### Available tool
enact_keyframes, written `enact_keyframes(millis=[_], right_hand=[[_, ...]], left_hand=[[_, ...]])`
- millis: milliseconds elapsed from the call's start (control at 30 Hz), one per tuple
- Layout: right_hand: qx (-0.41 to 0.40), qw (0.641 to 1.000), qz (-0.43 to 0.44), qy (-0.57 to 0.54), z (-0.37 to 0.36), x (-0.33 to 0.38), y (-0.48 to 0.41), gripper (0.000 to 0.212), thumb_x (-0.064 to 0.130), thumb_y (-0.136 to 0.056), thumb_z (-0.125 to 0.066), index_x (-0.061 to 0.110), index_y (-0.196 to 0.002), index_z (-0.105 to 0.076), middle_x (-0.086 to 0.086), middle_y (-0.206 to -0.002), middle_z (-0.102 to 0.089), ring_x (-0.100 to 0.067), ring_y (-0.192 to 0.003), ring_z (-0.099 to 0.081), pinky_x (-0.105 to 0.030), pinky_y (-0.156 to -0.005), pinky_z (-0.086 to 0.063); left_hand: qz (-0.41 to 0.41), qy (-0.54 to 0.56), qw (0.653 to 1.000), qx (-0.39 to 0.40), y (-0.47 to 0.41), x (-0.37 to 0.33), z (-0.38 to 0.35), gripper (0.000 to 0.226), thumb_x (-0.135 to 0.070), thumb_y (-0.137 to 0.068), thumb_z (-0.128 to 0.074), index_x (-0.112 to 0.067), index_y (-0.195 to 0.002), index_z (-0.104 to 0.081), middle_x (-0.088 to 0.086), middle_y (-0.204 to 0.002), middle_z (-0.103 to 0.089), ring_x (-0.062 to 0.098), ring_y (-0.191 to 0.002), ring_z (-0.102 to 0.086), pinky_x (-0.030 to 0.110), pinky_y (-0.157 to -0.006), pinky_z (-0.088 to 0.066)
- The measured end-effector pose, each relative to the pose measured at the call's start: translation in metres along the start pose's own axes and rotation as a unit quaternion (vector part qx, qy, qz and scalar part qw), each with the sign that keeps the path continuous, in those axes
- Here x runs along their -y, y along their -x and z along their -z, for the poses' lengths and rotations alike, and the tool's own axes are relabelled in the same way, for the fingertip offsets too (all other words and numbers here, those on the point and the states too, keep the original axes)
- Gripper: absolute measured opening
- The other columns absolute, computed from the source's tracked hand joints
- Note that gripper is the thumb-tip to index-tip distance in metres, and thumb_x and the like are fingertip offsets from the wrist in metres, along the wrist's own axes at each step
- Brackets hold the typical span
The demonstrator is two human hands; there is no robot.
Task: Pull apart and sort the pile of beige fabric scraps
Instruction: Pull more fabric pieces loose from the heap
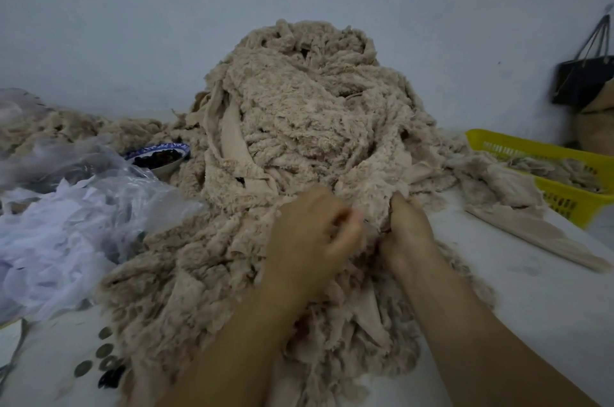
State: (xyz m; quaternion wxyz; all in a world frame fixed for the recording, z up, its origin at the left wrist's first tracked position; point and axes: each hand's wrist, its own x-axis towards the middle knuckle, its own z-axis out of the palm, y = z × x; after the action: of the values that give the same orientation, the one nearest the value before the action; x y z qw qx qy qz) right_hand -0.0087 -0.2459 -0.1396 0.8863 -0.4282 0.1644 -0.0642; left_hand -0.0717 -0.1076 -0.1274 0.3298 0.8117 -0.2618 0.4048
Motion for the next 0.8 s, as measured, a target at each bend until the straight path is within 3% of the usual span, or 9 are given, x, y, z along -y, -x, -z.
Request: enact_keyframes(millis=[133, 300, 367, 400, 467, 500, 667, 733, 800], right_hand=[[0.145, 0.988, -0.058, 0.001, -0.004, -0.001, 0.016, 0.041, 0.027, -0.095, -0.064, 0.007, -0.13, -0.06, -0.015, -0.11, -0.074, -0.028, -0.094, -0.074, -0.036, -0.067, -0.061], [0.239, 0.968, -0.042, 0.061, -0.01, -0.008, 0.025, 0.039, 0.026, -0.099, -0.058, 0.004, -0.131, -0.058, -0.014, -0.116, -0.072, -0.025, -0.106, -0.071, -0.034, -0.079, -0.06], [0.198, 0.979, -0.043, 0.034, -0.009, -0.006, 0.022, 0.036, 0.025, -0.101, -0.055, 0.003, -0.129, -0.058, -0.016, -0.115, -0.072, -0.026, -0.102, -0.072, -0.036, -0.076, -0.06], [0.186, 0.981, -0.045, 0.026, -0.008, -0.005, 0.02, 0.037, 0.027, -0.1, -0.056, 0.005, -0.13, -0.058, -0.016, -0.117, -0.072, -0.027, -0.102, -0.072, -0.036, -0.075, -0.06], [0.195, 0.979, -0.051, 0.021, -0.007, -0.005, 0.021, 0.045, 0.035, -0.096, -0.062, 0.008, -0.132, -0.057, -0.015, -0.119, -0.071, -0.028, -0.104, -0.071, -0.038, -0.074, -0.06], [0.207, 0.977, -0.047, 0.03, -0.007, -0.006, 0.022, 0.051, 0.042, -0.093, -0.064, 0.009, -0.132, -0.058, -0.013, -0.119, -0.071, -0.027, -0.106, -0.071, -0.038, -0.076, -0.06], [0.292, 0.931, 0.044, 0.216, -0.011, -0.017, 0.029, 0.081, 0.088, -0.067, -0.06, 0.026, -0.119, -0.067, 0.0, -0.121, -0.071, -0.018, -0.115, -0.066, -0.04, -0.098, -0.052], [0.309, 0.896, 0.083, 0.307, -0.011, -0.021, 0.033, 0.054, 0.084, -0.071, -0.058, 0.045, -0.106, -0.068, 0.014, -0.113, -0.072, -0.005, -0.106, -0.068, -0.03, -0.092, -0.053], [0.297, 0.901, 0.093, 0.301, -0.012, -0.023, 0.035, 0.023, 0.065, -0.081, -0.06, 0.051, -0.097, -0.071, 0.018, -0.106, -0.074, 0.001, -0.097, -0.069, -0.016, -0.077, -0.055]], left_hand=[[0.186, -0.019, 0.972, 0.145, 0.005, 0.005, -0.017, 0.024, -0.047, -0.093, -0.06, -0.026, -0.099, -0.051, -0.017, -0.093, -0.044, 0.004, -0.081, -0.048, 0.024, -0.066, -0.043], [0.314, 0.07, 0.945, 0.058, 0.002, 0.016, -0.007, 0.03, -0.02, -0.092, -0.06, -0.018, -0.067, -0.044, -0.006, -0.066, -0.047, 0.001, -0.055, -0.043, 0.016, -0.052, -0.031], [0.461, 0.275, 0.843, 0.023, -0.005, 0.018, 0.002, 0.023, -0.022, -0.094, -0.061, -0.007, -0.077, -0.064, 0.003, -0.073, -0.065, 0.009, -0.066, -0.061, 0.024, -0.06, -0.048], [0.51, 0.424, 0.748, 0.034, -0.008, 0.017, 0.006, 0.021, -0.022, -0.093, -0.063, -0.005, -0.086, -0.073, 0.007, -0.084, -0.073, 0.018, -0.073, -0.069, 0.027, -0.063, -0.055], [0.534, 0.605, 0.588, 0.062, -0.01, 0.014, 0.014, 0.022, -0.021, -0.082, -0.069, -0.004, -0.09, -0.08, 0.015, -0.093, -0.076, 0.024, -0.08, -0.075, 0.031, -0.066, -0.061], [0.53, 0.638, 0.555, 0.064, -0.01, 0.013, 0.014, 0.026, -0.02, -0.075, -0.07, -0.003, -0.091, -0.08, 0.017, -0.095, -0.076, 0.025, -0.083, -0.075, 0.033, -0.067, -0.062], [0.516, 0.622, 0.587, -0.051, -0.013, 0.021, 0.006, 0.031, -0.015, -0.092, -0.062, -0.002, -0.12, -0.068, 0.019, -0.114, -0.073, 0.027, -0.103, -0.073, 0.034, -0.071, -0.061], [0.52, 0.615, 0.589, -0.07, -0.011, 0.026, 0.007, 0.027, -0.016, -0.098, -0.059, -0.003, -0.12, -0.067, 0.018, -0.112, -0.074, 0.027, -0.1, -0.073, 0.034, -0.069, -0.061], [0.536, 0.536, 0.648, -0.078, -0.01, 0.027, 0.006, 0.023, -0.02, -0.098, -0.061, -0.007, -0.115, -0.068, 0.015, -0.112, -0.074, 0.025, -0.097, -0.074, 0.034, -0.073, -0.062]])
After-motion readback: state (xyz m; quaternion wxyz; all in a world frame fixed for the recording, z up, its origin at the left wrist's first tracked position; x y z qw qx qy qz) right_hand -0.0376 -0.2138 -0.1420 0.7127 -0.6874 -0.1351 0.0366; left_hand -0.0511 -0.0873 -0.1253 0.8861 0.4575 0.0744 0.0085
